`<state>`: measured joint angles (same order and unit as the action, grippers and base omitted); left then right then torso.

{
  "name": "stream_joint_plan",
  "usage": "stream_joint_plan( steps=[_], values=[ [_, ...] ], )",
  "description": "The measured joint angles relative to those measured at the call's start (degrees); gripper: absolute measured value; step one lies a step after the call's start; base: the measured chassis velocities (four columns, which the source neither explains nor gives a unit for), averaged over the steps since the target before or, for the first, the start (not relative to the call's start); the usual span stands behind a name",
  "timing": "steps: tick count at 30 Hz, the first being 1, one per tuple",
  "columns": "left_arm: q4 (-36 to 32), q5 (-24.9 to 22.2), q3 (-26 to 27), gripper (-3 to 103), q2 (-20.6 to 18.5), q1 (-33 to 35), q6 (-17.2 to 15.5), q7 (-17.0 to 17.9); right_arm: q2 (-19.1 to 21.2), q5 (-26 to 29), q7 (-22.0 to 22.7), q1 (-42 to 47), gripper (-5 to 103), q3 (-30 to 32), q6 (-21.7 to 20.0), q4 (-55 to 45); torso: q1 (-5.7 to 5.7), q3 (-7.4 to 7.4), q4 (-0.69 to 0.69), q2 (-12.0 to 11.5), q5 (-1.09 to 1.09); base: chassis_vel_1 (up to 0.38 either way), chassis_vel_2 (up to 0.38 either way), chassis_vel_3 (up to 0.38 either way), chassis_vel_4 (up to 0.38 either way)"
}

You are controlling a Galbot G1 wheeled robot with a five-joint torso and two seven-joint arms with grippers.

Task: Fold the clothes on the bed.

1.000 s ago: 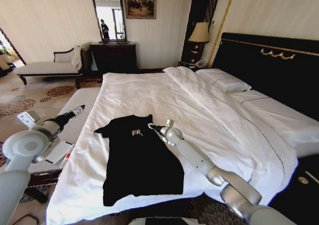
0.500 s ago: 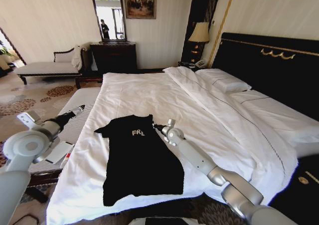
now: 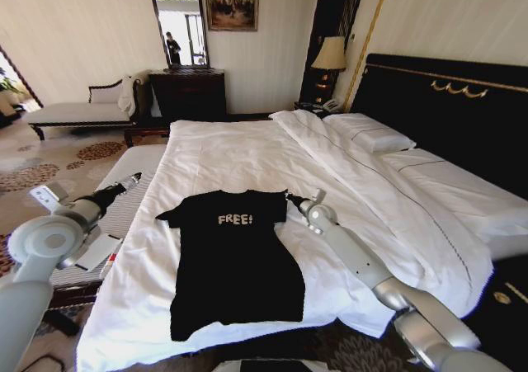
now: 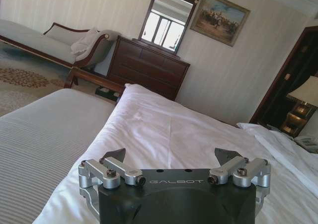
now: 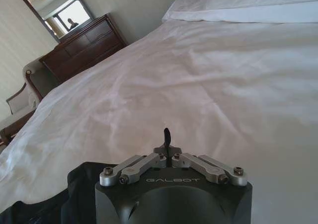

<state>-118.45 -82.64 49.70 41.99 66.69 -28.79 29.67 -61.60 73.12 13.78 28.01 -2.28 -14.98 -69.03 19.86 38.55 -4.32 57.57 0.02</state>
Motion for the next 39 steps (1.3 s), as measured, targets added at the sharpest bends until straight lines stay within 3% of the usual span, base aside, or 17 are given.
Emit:
stream_joint_plan(
  steps=[12,21,29,32,39],
  values=[
    [0.22,-0.02,-0.18,100,0.32,-0.69,0.15,-0.27,2.87,-0.48,1.65,1.23,0,3.02,0.03,-1.54,0.00,0.00,0.00,0.00,-0.01,0.000,0.000,0.000,0.000],
    [0.64,0.12,-0.62,100,0.51,-1.21,0.16,-0.45,2.09,-2.88,1.86,2.49,0,2.90,0.09,-0.26,0.00,0.00,-0.01,0.00,-0.02,0.000,0.000,0.000,0.000],
    [1.29,0.57,-0.61,100,0.69,-1.33,0.29,-0.72,-0.39,-3.51,2.17,0.28,0,-0.95,0.04,-1.58,0.00,0.00,0.00,0.00,-0.03,0.000,0.000,0.000,0.000],
    [1.74,1.31,-0.43,100,0.81,-0.87,0.58,-1.16,-1.62,-2.37,3.70,-0.58,0,-4.87,-0.63,-6.73,0.00,0.00,0.02,0.00,-0.05,0.000,0.000,0.000,0.000],
    [2.11,1.53,-0.28,100,0.93,-1.15,0.81,-1.31,-5.94,-5.02,5.36,-0.95,0,-11.64,-1.00,-7.86,0.00,0.00,0.01,0.00,-0.03,0.000,0.000,0.000,0.000]
  ],
)
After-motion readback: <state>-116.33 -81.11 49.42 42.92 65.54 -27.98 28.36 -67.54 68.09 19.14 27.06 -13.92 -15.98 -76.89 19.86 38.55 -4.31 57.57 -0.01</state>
